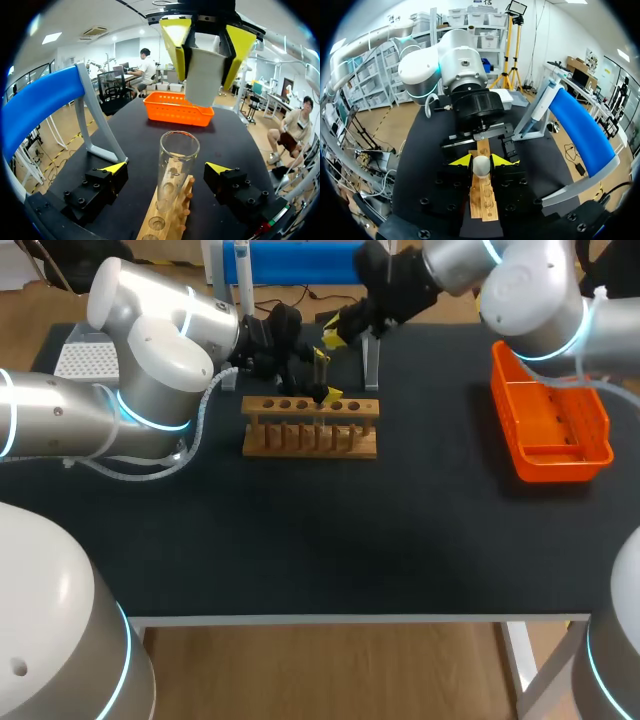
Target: Invert the test tube, pick up the pipette, mount the tip to pipette, aspirate from beaker and dispense into the tube, eject the tip, return the pipette, and cap with the stopper.
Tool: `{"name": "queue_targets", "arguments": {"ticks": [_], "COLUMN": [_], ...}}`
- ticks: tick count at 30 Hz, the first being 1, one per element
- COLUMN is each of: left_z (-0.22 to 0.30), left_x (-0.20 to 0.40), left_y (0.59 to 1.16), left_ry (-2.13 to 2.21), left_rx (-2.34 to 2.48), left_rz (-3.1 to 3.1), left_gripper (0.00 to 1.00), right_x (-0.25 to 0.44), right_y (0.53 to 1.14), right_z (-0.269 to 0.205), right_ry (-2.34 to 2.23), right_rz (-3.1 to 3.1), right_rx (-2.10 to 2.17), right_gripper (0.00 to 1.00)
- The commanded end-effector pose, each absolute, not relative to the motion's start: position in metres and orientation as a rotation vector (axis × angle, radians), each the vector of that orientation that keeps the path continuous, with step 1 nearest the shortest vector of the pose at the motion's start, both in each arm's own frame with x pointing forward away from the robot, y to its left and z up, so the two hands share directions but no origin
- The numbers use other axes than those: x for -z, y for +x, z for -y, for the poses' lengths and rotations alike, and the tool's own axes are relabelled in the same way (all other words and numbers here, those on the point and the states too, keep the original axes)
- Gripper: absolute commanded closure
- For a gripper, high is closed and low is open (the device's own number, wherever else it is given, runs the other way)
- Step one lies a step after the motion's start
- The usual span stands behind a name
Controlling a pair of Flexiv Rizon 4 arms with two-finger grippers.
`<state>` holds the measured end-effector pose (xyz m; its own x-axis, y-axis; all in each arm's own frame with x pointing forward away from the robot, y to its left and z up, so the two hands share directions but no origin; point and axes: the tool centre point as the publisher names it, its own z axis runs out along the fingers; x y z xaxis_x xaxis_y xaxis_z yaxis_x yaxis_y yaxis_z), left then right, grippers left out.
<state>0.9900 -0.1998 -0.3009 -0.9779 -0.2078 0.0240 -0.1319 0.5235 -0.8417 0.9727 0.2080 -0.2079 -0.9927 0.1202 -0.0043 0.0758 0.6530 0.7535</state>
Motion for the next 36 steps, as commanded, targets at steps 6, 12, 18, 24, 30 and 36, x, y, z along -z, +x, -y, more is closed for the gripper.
{"name": "queue_targets", "arguments": {"ticks": [6,12,18,24,30,36], "left_z": [0.200,0.200,0.200,0.200,0.200,0.200], "left_x": [0.301,0.301,0.301,0.301,0.301,0.301], "left_y": [0.990,0.990,0.990,0.990,0.990,0.990], "left_ry": [-0.298,-0.298,-0.298,-0.298,-0.298,-0.298], "left_rx": [1.466,1.466,1.466,1.466,1.466,1.466], "left_rz": [-2.674,-2.674,-2.674,-2.674,-2.674,-2.674], "left_gripper": [0.00,0.00,0.00,0.00,0.00,0.00], "right_x": [0.204,0.205,0.207,0.210,0.212,0.215], "right_y": [0.974,0.975,0.977,0.981,0.982,0.982], "right_z": [-0.212,-0.215,-0.218,-0.220,-0.220,-0.221], "right_ry": [0.172,0.176,0.176,0.181,0.184,0.186], "right_rz": [-2.830,-2.835,-2.838,-2.841,-2.846,-2.849], "right_rx": [-1.245,-1.226,-1.220,-1.214,-1.209,-1.214], "right_gripper": [1.00,1.00,1.00,1.00,1.00,1.00]}}
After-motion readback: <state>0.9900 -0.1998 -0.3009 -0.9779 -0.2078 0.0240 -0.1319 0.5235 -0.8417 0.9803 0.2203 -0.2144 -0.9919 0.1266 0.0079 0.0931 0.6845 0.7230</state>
